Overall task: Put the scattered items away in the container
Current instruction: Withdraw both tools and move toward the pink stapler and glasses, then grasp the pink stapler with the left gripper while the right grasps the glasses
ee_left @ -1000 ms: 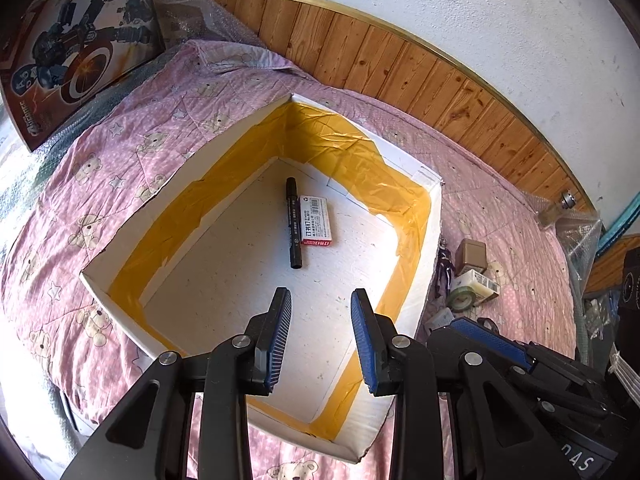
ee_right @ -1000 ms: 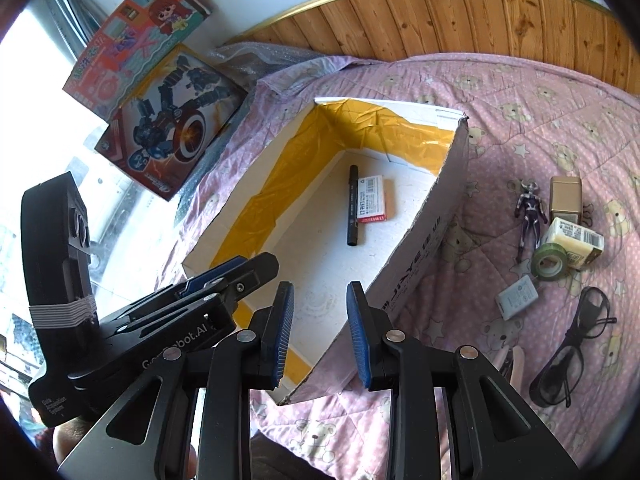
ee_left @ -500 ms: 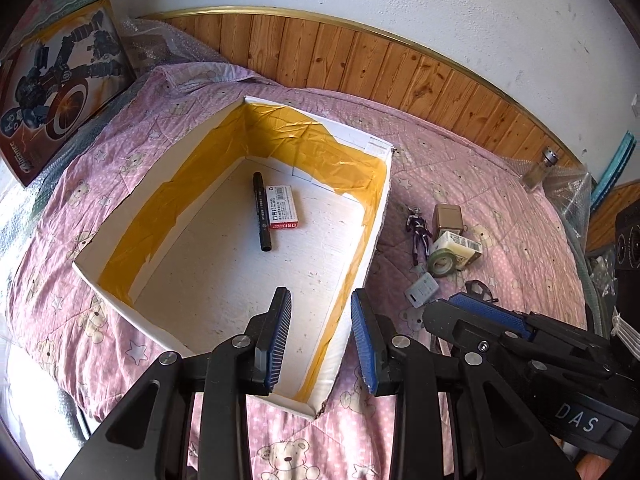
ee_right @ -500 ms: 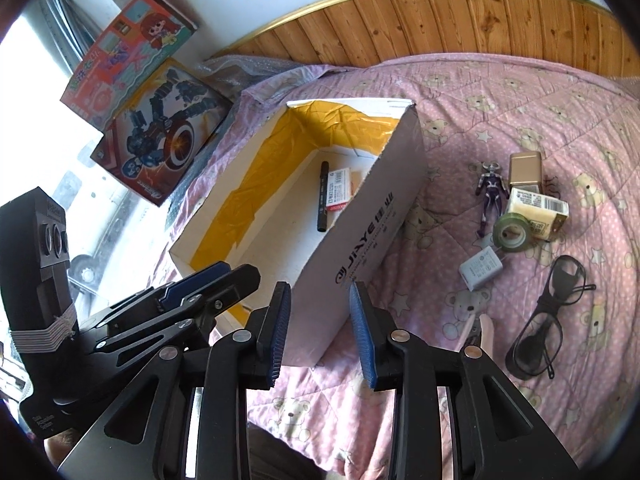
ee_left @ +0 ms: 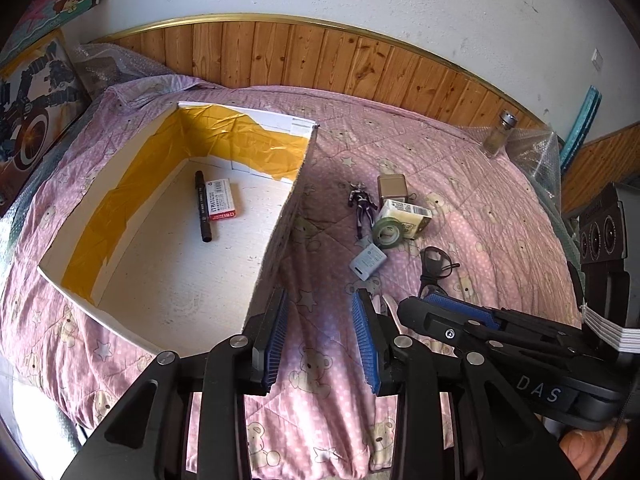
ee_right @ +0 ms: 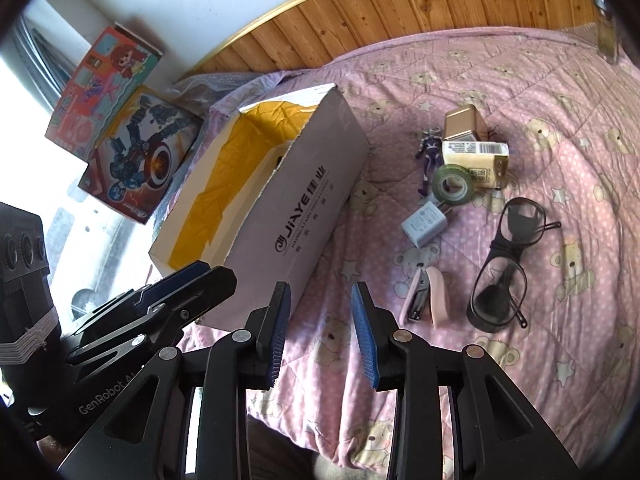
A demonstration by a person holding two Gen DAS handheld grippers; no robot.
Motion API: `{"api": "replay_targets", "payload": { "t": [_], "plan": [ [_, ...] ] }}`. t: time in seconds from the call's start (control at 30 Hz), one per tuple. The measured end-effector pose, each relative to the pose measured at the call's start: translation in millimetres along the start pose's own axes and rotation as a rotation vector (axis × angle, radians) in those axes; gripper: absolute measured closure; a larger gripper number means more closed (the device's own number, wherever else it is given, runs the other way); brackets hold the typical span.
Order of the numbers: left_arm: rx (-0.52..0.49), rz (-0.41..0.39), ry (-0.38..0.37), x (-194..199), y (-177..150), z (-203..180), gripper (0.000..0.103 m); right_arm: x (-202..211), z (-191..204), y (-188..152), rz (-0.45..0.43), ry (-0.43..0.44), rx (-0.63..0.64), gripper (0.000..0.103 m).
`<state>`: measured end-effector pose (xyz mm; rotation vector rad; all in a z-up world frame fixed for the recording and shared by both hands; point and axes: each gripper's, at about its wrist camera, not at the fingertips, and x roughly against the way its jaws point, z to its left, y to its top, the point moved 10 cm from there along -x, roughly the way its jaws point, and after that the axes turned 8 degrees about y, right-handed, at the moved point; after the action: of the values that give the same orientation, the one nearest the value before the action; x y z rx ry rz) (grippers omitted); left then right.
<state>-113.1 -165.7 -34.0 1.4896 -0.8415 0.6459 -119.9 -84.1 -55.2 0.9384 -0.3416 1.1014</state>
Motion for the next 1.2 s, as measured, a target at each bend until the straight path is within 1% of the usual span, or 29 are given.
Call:
{"api": "replay_targets", "payload": {
  "t": [0.37,0.53,0.67,0.8,1.07,1.2],
  "plan": [
    [-0.044,0.058,-0.054,-18,-17,-31,0.068,10,-50,-15,-0.014,-0.041,-0.114,0.068],
    [-0.056,0.096,-0.09,-33,-21,-45,0.063,9,-70,-19,-0.011,-0.063,-0.158,0.068],
    [-0.057,0.141,-0.127,-50,-24,-58,0.059,9,-89,-21,-0.012,-0.09,-0.197,0.068],
    [-0.052,0.203,-0.168,-71,-33,-71,0.058,9,-109,-19,-0.016,-0.124,-0.236,0.068],
    [-0.055,0.281,-0.168,-109,-45,-77,0.058,5,-148,-8,-0.018,-0.183,-0.293,0.068],
    [-0.063,0.303,-0.189,-122,-48,-83,0.058,1,-167,-5,-0.016,-0.211,-0.324,0.061]
  ]
}}
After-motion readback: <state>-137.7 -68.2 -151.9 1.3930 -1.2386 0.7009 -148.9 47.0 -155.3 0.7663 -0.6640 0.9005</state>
